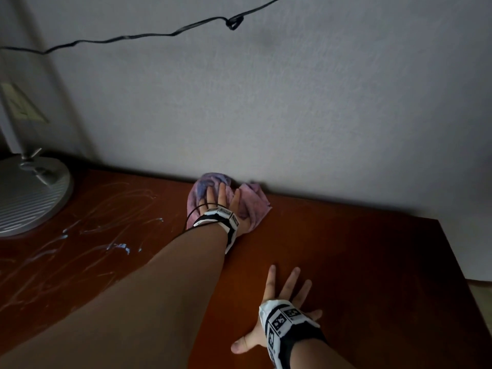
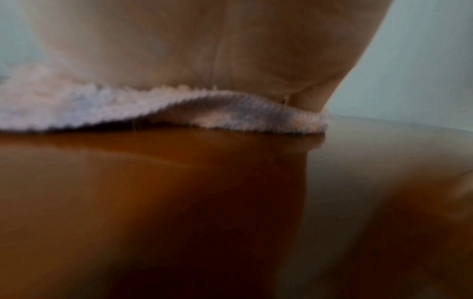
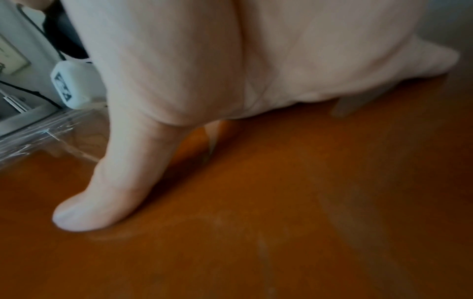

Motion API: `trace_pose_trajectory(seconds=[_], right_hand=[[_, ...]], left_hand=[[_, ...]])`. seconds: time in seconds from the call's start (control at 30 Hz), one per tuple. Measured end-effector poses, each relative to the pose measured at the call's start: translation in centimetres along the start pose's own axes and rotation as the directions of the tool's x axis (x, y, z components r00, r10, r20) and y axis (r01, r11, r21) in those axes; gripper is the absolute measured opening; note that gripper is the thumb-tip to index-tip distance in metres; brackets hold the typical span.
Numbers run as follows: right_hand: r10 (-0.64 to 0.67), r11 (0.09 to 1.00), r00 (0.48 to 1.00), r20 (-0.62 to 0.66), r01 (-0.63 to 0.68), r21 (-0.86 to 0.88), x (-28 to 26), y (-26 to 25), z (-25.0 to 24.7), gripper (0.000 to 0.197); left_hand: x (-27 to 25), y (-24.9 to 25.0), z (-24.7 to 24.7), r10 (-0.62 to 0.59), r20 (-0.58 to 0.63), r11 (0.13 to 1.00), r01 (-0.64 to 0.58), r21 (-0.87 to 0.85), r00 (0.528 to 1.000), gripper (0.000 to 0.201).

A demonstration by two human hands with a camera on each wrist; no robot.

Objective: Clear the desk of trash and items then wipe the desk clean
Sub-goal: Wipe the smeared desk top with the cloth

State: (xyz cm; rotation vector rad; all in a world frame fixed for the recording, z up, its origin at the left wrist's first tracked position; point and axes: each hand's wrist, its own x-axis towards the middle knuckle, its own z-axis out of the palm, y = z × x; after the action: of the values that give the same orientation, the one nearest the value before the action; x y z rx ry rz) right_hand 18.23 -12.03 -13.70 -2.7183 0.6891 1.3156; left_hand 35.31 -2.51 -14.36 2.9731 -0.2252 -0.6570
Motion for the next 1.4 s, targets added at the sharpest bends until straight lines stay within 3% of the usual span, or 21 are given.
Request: trace_pose_trajectory(seconds=[0.13,0.27,0.57,0.8,1.03,1.13,1.23,1.33,1.4], right_hand=[[-0.001,1.0,0.999,-0.038,0.001,0.002,-0.4,-0.2,0.0,0.161],[0.006,1.0,0.999,-0.037,-0.006,-0.015,-0.6,-0.3,0.0,0.165],[0.049,0.994,0.998,-0.044,-0.053,-0.098,-0.3,-0.5,-0.2,0.171],[0.04,0.993,0.992,-0.117,-0.053,-0.109,-0.9,-0.7,-0.1,0.168],[0.047,0.996,0.971,-0.237,-0.064,-0.066,-0.5,-0.8,0.7,0.126],[0.064,0.995,0.976,-0.21,-0.079,-0.067,-0.9,-0.9,0.5,0.14],[0.042,0.997,0.977,-0.209,-0.056,-0.061,-1.0,-0.7,0.2,0.129],[0.041,0.991,0.99,-0.134,-0.057,-0.118,-1.4,-0.7,-0.4,0.156],[0.036,0.993,0.991,-0.129,-0.05,-0.107,-1.3,-0.7,-0.4,0.154]], left_hand=[[-1.6,-0.2,1.4,-0.005,-0.042,1.0,0.005,-0.003,0.999,0.084],[-4.0,-0.6,2.6,-0.007,0.012,0.999,0.007,-0.036,1.0,0.082],[-3.2,0.3,0.4,-0.021,-0.004,0.99,0.02,-0.142,1.0,0.081],[-8.8,-4.4,3.9,-0.074,0.039,0.988,0.079,-0.136,0.996,0.081],[-7.4,-4.8,2.7,-0.167,0.029,0.967,0.169,-0.191,0.986,0.082],[-8.2,-4.9,2.7,-0.18,-0.042,0.958,0.165,-0.233,0.983,0.081],[-11.4,-6.0,4.2,-0.203,-0.006,0.953,0.196,-0.23,0.979,0.081],[-15.0,-7.0,6.3,-0.289,-0.079,0.938,0.266,-0.222,0.954,0.083],[-16.1,-7.5,6.3,-0.32,-0.104,0.932,0.293,-0.215,0.942,0.087]])
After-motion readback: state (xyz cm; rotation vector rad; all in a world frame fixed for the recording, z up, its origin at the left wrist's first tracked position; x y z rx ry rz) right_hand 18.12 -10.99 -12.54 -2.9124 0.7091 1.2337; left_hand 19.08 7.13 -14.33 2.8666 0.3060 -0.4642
